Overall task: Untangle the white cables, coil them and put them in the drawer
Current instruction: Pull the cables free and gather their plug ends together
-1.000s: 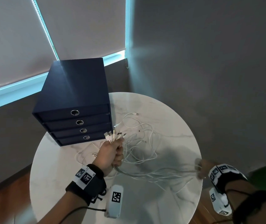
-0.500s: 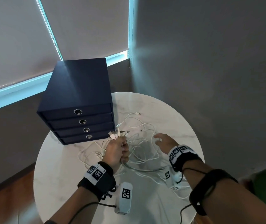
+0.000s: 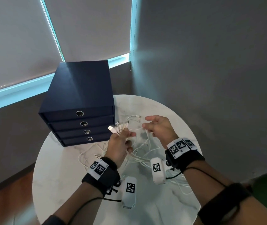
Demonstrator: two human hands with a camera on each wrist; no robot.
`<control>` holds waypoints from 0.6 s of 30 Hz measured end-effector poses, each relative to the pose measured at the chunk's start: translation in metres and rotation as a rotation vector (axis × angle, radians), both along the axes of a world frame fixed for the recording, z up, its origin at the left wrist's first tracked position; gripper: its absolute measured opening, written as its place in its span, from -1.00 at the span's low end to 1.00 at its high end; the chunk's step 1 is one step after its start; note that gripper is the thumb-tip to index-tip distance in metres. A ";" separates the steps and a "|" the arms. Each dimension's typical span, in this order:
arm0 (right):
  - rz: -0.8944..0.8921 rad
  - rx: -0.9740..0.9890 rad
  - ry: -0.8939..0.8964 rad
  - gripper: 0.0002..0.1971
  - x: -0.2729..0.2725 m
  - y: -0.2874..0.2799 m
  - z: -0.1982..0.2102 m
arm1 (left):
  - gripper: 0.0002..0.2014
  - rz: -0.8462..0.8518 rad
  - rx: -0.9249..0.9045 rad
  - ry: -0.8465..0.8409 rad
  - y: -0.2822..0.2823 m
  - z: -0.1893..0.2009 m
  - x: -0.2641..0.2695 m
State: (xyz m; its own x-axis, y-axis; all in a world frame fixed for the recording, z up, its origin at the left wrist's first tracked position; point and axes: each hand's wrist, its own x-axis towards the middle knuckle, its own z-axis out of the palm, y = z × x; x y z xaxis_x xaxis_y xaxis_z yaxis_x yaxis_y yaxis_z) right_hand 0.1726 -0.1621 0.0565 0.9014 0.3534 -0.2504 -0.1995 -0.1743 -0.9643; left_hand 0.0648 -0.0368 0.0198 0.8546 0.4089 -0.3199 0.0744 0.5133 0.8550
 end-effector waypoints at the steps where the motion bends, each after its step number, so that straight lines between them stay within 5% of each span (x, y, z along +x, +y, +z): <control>1: 0.047 0.010 -0.002 -0.63 -0.006 0.004 0.006 | -0.74 -0.009 0.052 -0.027 -0.001 0.003 0.003; 6: 0.050 0.216 -0.051 -0.66 -0.014 0.019 0.041 | -0.68 -0.129 0.139 -0.093 -0.011 0.006 0.010; 10: -0.151 0.332 -0.176 -0.80 0.008 0.011 0.077 | -0.75 -0.180 0.065 -0.123 -0.005 -0.002 0.003; 18: -0.562 0.590 -0.378 -0.82 0.071 -0.051 0.138 | -0.83 -0.129 0.199 0.033 0.016 -0.030 -0.016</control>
